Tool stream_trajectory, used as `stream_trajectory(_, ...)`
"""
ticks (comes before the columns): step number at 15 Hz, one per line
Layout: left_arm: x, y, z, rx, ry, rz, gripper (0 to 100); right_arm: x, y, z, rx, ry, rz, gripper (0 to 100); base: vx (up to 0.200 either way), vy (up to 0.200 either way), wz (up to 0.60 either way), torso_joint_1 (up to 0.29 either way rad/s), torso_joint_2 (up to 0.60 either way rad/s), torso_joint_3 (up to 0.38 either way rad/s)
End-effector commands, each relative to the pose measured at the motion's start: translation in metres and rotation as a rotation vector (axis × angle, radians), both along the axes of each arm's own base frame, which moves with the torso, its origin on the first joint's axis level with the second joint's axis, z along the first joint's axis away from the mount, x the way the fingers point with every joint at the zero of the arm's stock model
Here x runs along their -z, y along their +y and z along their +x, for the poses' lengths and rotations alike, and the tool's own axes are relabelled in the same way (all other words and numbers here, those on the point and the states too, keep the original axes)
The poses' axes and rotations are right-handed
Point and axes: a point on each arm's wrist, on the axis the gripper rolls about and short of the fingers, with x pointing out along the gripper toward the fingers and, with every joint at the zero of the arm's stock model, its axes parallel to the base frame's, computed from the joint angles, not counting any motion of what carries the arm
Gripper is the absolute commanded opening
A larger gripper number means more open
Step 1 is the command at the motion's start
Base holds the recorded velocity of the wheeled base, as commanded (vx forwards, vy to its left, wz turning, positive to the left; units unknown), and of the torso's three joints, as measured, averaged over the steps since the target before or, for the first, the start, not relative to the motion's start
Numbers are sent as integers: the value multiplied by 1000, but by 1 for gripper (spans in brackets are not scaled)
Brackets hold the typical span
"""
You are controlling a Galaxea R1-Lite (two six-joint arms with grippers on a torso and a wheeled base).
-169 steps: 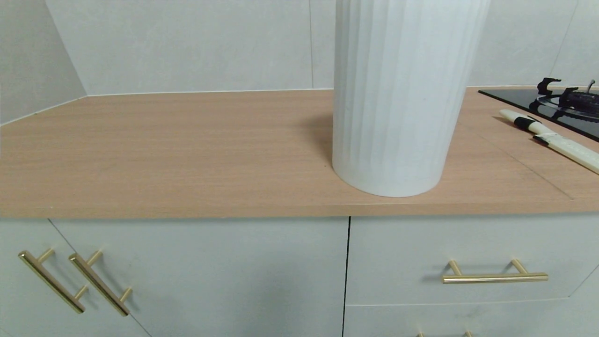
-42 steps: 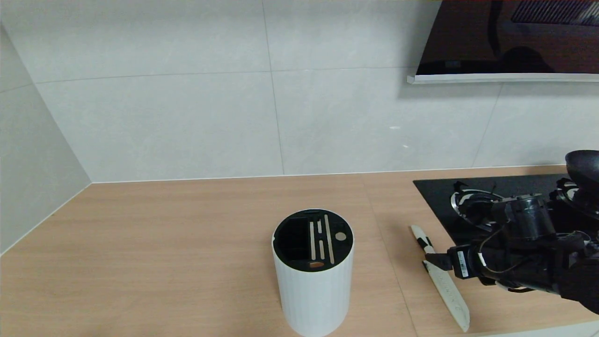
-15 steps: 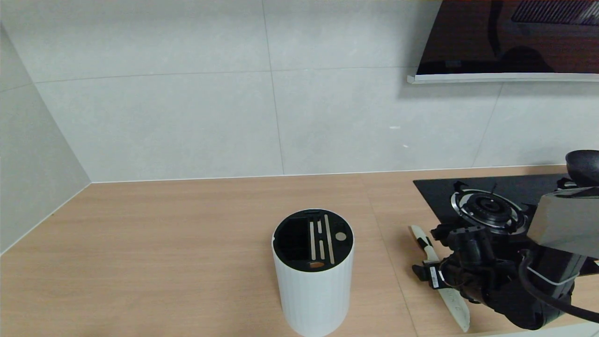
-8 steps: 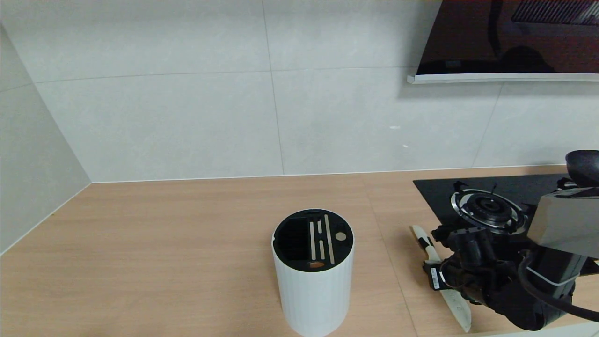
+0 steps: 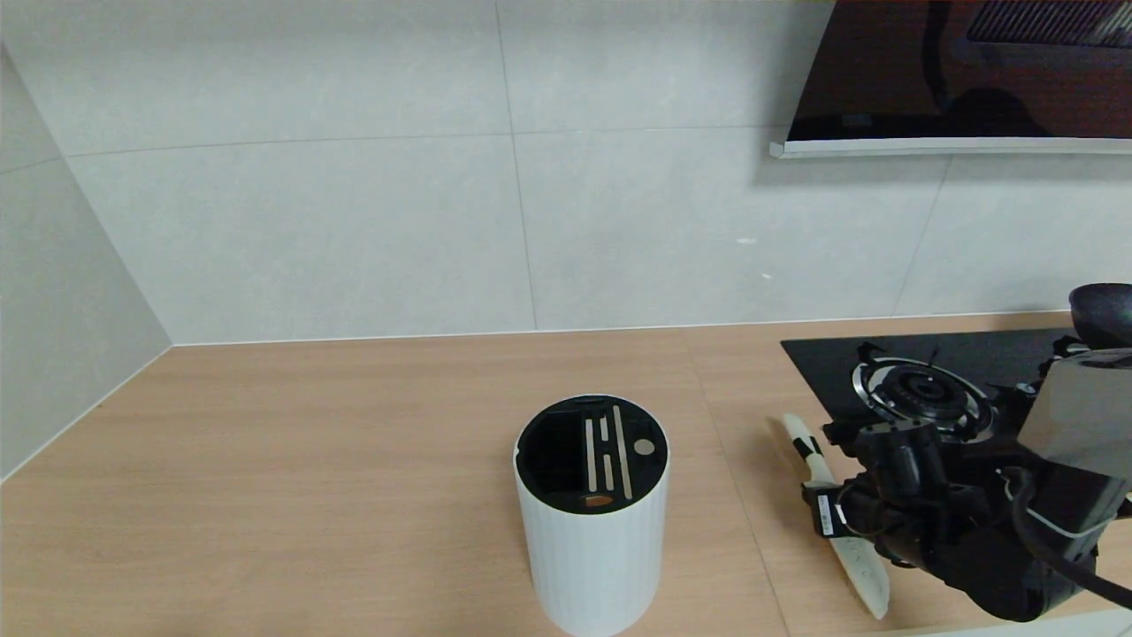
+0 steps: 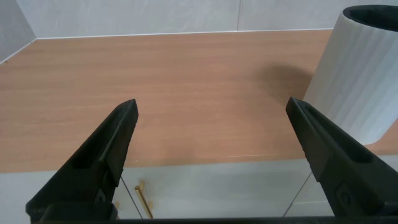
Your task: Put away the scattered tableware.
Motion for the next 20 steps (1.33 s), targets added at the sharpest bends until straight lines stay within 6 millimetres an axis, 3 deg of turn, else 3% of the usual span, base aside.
stream_trajectory(1, 0, 0, 0, 0, 1, 0, 100, -40, -1, -8, -2, -109, 42, 0, 0, 0, 0, 0, 0, 0)
stream_trajectory(2, 0, 0, 0, 0, 0, 0, 100, -46, -1, -11, -5, -123, 47, 0, 0, 0, 0, 0, 0, 0)
stream_trajectory(4, 0, 0, 0, 0, 0, 1, 100, -80, -1, -25, -25, -201, 76, 0, 0, 0, 0, 0, 0, 0)
stream_trajectory(7, 0, 0, 0, 2, 1, 4, 100, -113, 2, -46, -67, -269, 112, 0, 0, 0, 0, 0, 0, 0)
stream_trajectory(15, -1, 0, 0, 0, -3, 4, 100, -141, 10, -76, -171, -345, 159, 0, 0, 0, 0, 0, 0, 0)
stream_trajectory(20, -24, -1, -5, 37, -146, 5, 100, -148, 15, -82, -199, -359, 170, 0, 0, 0, 0, 0, 0, 0)
